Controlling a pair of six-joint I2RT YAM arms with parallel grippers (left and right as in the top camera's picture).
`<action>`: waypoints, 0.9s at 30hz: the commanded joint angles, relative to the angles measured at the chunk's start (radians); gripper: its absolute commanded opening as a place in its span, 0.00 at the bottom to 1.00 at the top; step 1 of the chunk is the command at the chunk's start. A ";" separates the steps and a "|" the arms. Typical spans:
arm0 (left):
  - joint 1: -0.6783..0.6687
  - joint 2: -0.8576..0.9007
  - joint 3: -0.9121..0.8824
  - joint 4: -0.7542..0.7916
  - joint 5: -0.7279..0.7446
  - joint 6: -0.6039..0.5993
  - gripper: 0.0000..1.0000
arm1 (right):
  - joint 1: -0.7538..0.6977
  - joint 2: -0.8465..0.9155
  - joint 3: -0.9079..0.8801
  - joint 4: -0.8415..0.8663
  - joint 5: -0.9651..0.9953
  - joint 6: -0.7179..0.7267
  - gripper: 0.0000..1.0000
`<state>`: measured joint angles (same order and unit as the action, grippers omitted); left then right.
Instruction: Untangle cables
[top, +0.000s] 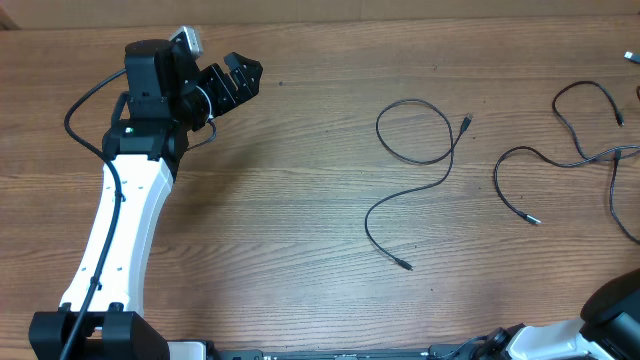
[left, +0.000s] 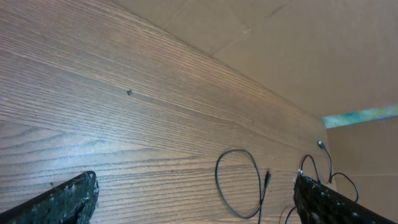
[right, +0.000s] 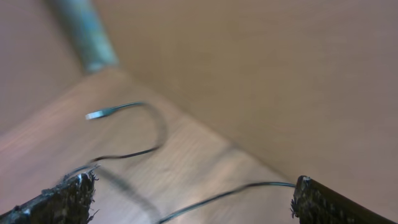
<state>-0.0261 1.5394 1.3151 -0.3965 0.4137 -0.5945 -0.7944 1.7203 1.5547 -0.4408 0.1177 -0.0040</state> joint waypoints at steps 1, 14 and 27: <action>0.000 -0.002 0.005 0.003 -0.006 0.023 1.00 | 0.031 -0.016 0.010 -0.016 -0.415 0.008 1.00; 0.000 -0.002 0.005 0.003 -0.006 0.023 1.00 | 0.293 0.000 0.003 -0.148 -0.681 -0.048 1.00; 0.000 -0.002 0.005 0.003 -0.006 0.023 1.00 | 0.676 0.154 0.002 -0.298 -0.536 -0.345 1.00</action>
<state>-0.0261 1.5394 1.3151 -0.3965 0.4137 -0.5945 -0.1783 1.8202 1.5547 -0.7433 -0.4843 -0.2981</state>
